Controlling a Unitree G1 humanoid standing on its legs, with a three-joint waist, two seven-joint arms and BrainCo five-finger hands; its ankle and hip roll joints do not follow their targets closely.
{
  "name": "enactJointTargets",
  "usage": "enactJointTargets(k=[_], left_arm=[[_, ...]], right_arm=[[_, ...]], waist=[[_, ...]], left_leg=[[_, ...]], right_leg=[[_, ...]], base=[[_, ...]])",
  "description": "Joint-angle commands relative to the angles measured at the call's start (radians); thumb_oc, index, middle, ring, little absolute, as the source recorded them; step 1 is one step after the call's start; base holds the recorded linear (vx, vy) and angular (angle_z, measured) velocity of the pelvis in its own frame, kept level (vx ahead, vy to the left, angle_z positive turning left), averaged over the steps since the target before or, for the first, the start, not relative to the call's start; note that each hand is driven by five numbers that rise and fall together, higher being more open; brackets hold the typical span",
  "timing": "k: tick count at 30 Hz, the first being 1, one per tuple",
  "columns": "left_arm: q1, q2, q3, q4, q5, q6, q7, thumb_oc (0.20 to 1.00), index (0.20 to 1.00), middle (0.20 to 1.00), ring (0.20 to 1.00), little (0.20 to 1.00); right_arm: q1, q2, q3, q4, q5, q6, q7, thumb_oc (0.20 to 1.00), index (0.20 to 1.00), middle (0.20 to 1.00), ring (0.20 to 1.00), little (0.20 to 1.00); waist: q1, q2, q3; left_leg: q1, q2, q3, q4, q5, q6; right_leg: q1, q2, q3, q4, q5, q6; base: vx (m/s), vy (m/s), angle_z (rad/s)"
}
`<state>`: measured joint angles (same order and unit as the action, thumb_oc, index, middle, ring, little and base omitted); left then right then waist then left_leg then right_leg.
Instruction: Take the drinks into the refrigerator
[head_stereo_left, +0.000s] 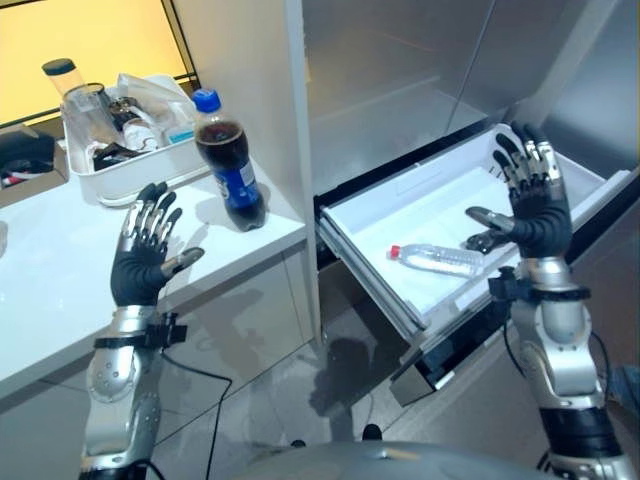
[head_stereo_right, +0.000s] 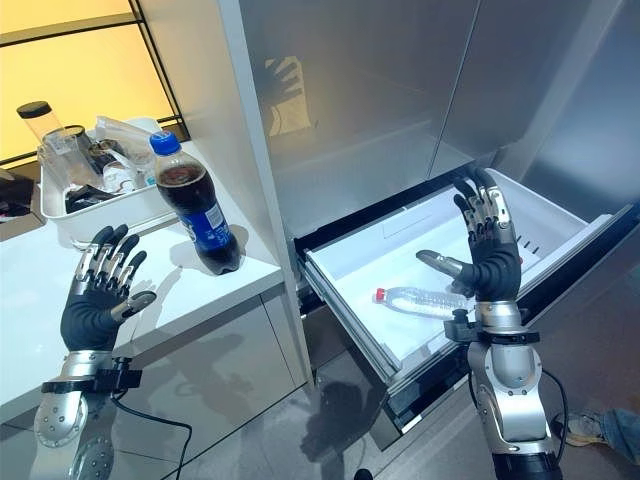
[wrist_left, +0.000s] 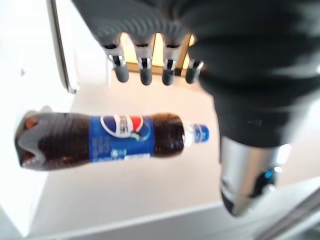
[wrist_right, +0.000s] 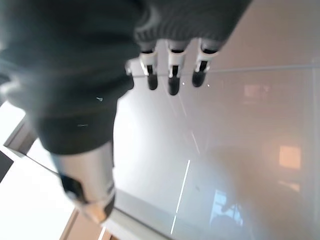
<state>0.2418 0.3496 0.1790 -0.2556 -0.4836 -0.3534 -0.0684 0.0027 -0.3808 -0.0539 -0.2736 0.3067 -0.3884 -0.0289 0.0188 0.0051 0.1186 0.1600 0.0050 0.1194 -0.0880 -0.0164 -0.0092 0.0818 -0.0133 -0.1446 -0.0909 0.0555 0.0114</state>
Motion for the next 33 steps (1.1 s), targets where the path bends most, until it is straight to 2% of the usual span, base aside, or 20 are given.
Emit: enactJointTargets(k=[1,7,17,24,33], left_arm=[[-0.013,0.04,0.029,-0.01,0.055,-0.064,0.039,1.0,1.0,1.0,1.0,1.0],[-0.044,0.035,0.014,0.012,0.104,-0.075,0.077,1.0,1.0,1.0,1.0,1.0],[-0.083,0.028,0.023,0.102,0.175,-0.074,0.14,1.0,1.0,1.0,1.0,1.0],[-0.16,0.064,0.014,0.217,0.226,-0.065,0.182,1.0,1.0,1.0,1.0,1.0],[-0.313,0.14,-0.003,0.454,0.23,-0.033,0.238,1.0,1.0,1.0,1.0,1.0]], right_arm=[[-0.072,0.004,-0.014,-0.02,0.013,-0.041,-0.002,1.0,1.0,1.0,1.0,1.0],[-0.08,0.008,-0.045,-0.001,-0.027,-0.048,-0.049,1.0,1.0,1.0,1.0,1.0],[-0.077,0.008,-0.074,0.011,-0.079,-0.051,-0.076,1.0,1.0,1.0,1.0,1.0],[-0.093,0.002,-0.072,0.021,-0.084,-0.049,-0.073,1.0,1.0,1.0,1.0,1.0],[-0.116,-0.014,-0.044,0.012,-0.033,-0.046,-0.039,1.0,1.0,1.0,1.0,1.0]], waist=[[0.027,-0.052,-0.016],[0.029,-0.049,-0.016],[0.025,-0.047,-0.018],[0.014,-0.044,-0.021],[-0.015,-0.037,-0.026]], left_leg=[[-0.021,-0.003,-0.054,0.001,-0.032,-0.01],[-0.02,-0.003,-0.067,0.001,-0.031,-0.01],[-0.014,-0.005,-0.057,0.001,-0.033,-0.007],[-0.001,-0.005,-0.047,0.001,-0.041,-0.006],[0.014,-0.003,-0.025,0.001,-0.048,-0.007]], right_leg=[[0.007,-0.081,-0.042,0.045,0.011,0.095],[0.011,-0.084,-0.052,0.045,0.007,0.093],[0.014,-0.084,-0.049,0.042,0.007,0.096],[0.013,-0.082,-0.035,0.051,0.002,0.097],[0.013,-0.076,-0.012,0.053,0.003,0.101]], base=[[0.0,-0.001,0.06],[0.0,-0.009,0.1],[0.0,-0.002,0.01],[0.0,0.008,-0.02],[0.01,0.019,-0.07]])
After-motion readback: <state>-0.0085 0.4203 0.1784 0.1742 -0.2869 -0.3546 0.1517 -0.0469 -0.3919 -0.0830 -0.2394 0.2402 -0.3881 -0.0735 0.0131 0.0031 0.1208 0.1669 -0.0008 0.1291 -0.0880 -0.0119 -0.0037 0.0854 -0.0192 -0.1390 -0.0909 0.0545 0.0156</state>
